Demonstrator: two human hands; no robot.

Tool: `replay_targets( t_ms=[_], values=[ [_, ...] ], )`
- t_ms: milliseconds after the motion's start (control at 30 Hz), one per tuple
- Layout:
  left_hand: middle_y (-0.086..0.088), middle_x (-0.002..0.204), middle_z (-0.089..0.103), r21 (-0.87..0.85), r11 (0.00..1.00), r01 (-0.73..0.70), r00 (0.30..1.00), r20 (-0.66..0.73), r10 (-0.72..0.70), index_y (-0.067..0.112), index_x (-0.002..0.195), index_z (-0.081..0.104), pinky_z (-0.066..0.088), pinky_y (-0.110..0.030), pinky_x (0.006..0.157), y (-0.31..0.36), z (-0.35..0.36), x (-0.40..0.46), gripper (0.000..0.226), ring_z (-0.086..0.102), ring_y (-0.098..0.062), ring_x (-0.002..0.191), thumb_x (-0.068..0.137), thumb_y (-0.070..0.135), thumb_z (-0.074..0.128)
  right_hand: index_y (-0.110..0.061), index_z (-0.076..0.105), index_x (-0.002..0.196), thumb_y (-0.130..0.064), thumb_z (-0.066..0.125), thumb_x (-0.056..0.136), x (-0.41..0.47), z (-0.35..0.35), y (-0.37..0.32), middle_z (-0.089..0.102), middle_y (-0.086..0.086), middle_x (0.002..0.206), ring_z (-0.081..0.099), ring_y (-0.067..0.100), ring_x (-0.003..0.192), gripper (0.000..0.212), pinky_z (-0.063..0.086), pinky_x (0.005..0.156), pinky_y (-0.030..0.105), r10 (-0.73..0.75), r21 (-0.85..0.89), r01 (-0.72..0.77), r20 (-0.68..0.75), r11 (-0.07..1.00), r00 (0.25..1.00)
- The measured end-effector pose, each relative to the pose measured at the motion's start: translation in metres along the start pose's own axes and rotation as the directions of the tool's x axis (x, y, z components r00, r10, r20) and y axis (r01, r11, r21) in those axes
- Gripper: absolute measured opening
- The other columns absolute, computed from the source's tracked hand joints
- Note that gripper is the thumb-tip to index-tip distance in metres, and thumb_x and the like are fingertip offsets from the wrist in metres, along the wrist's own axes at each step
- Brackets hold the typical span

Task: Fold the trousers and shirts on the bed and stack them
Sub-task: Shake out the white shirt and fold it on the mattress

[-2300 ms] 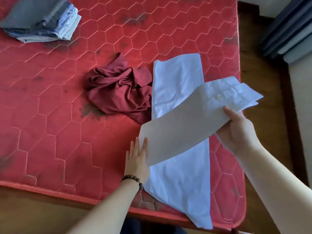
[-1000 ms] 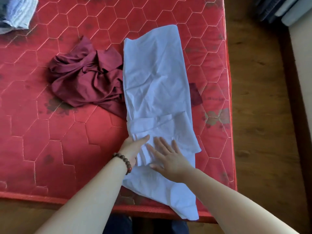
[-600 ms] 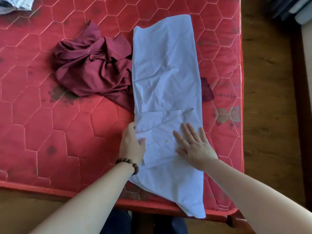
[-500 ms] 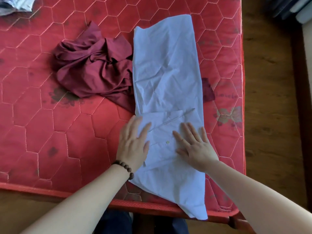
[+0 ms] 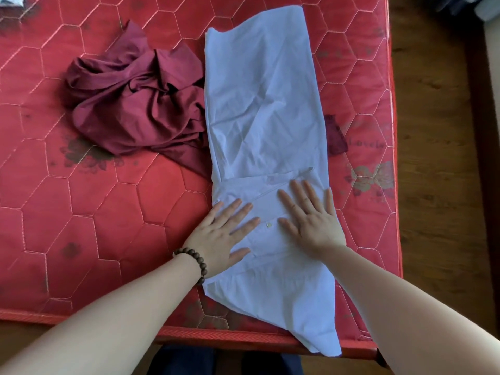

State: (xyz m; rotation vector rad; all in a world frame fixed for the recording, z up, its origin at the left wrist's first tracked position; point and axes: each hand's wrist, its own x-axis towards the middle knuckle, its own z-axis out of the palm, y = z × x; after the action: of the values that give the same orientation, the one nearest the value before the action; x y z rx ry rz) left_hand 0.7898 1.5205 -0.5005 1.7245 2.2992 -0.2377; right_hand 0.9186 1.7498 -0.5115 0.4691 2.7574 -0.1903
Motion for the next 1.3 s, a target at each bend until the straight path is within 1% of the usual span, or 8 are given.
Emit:
replay_targets(
  t_ms=[167, 367, 533, 700, 833, 967, 1133, 1300],
  values=[
    [0.002, 0.159, 0.017, 0.010, 0.998, -0.067, 0.998, 0.015, 0.067, 0.028, 0.151, 0.016, 0.014, -0.047, 0.118, -0.018, -0.006, 0.005, 0.060, 0.013, -0.021, 0.147, 0.096, 0.052, 0.014, -0.043, -0.010, 0.147, -0.061, 0.007, 0.094, 0.004, -0.010, 0.031, -0.017, -0.016, 0.155, -0.015, 0.013, 0.147, 0.058, -0.014, 0.117, 0.046, 0.185, 0.129, -0.183, 0.001, 0.975, 0.983],
    [-0.008, 0.158, 0.018, 0.143, 0.950, -0.278, 0.959, -0.018, 0.284, 0.023, 0.153, 0.012, 0.016, -0.048, 0.119, -0.042, -0.009, -0.005, 0.085, 0.015, -0.028, 0.146, 0.083, 0.018, 0.059, -0.026, 0.017, 0.152, -0.013, 0.052, 0.092, -0.043, -0.024, 0.081, 0.015, 0.004, 0.160, 0.009, 0.023, 0.148, 0.071, 0.009, 0.119, 0.052, -0.153, -0.055, 0.151, -0.035, 0.987, 0.988],
    [-0.007, 0.155, 0.031, 0.270, 0.847, -0.459, 0.872, -0.048, 0.488, 0.022, 0.150, 0.022, 0.021, -0.047, 0.118, -0.036, -0.009, -0.012, 0.083, 0.030, -0.026, 0.142, 0.076, 0.005, 0.054, -0.022, 0.026, 0.151, -0.010, 0.062, 0.081, -0.065, -0.021, 0.087, 0.021, 0.005, 0.158, 0.019, 0.025, 0.146, 0.080, 0.018, 0.117, 0.054, -0.223, -0.093, 0.219, -0.030, 0.971, 0.974],
    [-0.002, 0.146, 0.046, 0.257, 0.880, -0.400, 0.907, -0.028, 0.421, 0.020, 0.144, 0.039, 0.029, -0.039, 0.114, -0.028, -0.017, 0.004, 0.078, 0.042, -0.020, 0.136, 0.073, 0.003, 0.066, -0.016, 0.036, 0.147, -0.004, 0.063, 0.085, -0.056, -0.012, 0.066, 0.033, 0.006, 0.153, 0.029, 0.028, 0.142, 0.068, 0.023, 0.115, 0.053, -0.251, -0.038, 0.248, -0.137, 0.968, 0.958],
    [-0.003, 0.133, 0.059, 0.242, 0.882, -0.404, 0.894, -0.097, 0.436, 0.014, 0.131, 0.057, 0.043, -0.044, 0.104, -0.043, -0.028, 0.020, 0.058, 0.055, -0.022, 0.125, 0.076, 0.000, 0.047, -0.012, 0.042, 0.144, -0.001, 0.064, 0.085, -0.058, -0.010, 0.064, 0.041, 0.005, 0.149, 0.034, 0.028, 0.139, 0.063, 0.025, 0.114, 0.053, -0.251, -0.004, 0.256, -0.208, 0.967, 0.946],
    [-0.009, 0.139, 0.054, 0.258, 0.904, -0.340, 0.925, -0.081, 0.371, 0.010, 0.135, 0.052, 0.037, -0.049, 0.108, -0.067, -0.036, 0.030, 0.068, 0.049, -0.029, 0.129, 0.078, -0.008, 0.020, -0.010, 0.045, 0.142, -0.005, 0.059, 0.089, -0.061, -0.009, 0.063, 0.044, 0.006, 0.147, 0.036, 0.028, 0.139, 0.055, 0.025, 0.114, 0.053, -0.297, -0.018, 0.300, -0.219, 0.954, 0.930],
    [-0.002, 0.159, -0.014, 0.243, 0.922, -0.300, 0.953, 0.121, 0.278, 0.019, 0.143, -0.025, -0.024, -0.039, 0.111, -0.066, -0.018, 0.022, 0.074, -0.026, -0.023, 0.139, 0.081, -0.005, 0.006, -0.009, 0.045, 0.141, -0.021, 0.049, 0.093, -0.059, -0.010, 0.056, 0.044, 0.010, 0.147, 0.037, 0.029, 0.138, 0.050, 0.026, 0.113, 0.054, -0.270, -0.010, 0.275, -0.224, 0.961, 0.936],
    [0.001, 0.158, -0.001, 0.139, 0.950, -0.280, 0.960, 0.011, 0.281, 0.021, 0.149, -0.002, -0.009, -0.039, 0.117, -0.067, -0.016, 0.023, 0.074, -0.010, -0.021, 0.144, 0.080, -0.003, 0.010, -0.005, 0.041, 0.143, -0.035, 0.067, 0.084, -0.049, -0.014, 0.029, 0.033, 0.017, 0.152, 0.029, 0.032, 0.142, 0.071, 0.022, 0.116, 0.056, -0.230, 0.050, 0.244, -0.194, 0.968, 0.954]
  ],
)
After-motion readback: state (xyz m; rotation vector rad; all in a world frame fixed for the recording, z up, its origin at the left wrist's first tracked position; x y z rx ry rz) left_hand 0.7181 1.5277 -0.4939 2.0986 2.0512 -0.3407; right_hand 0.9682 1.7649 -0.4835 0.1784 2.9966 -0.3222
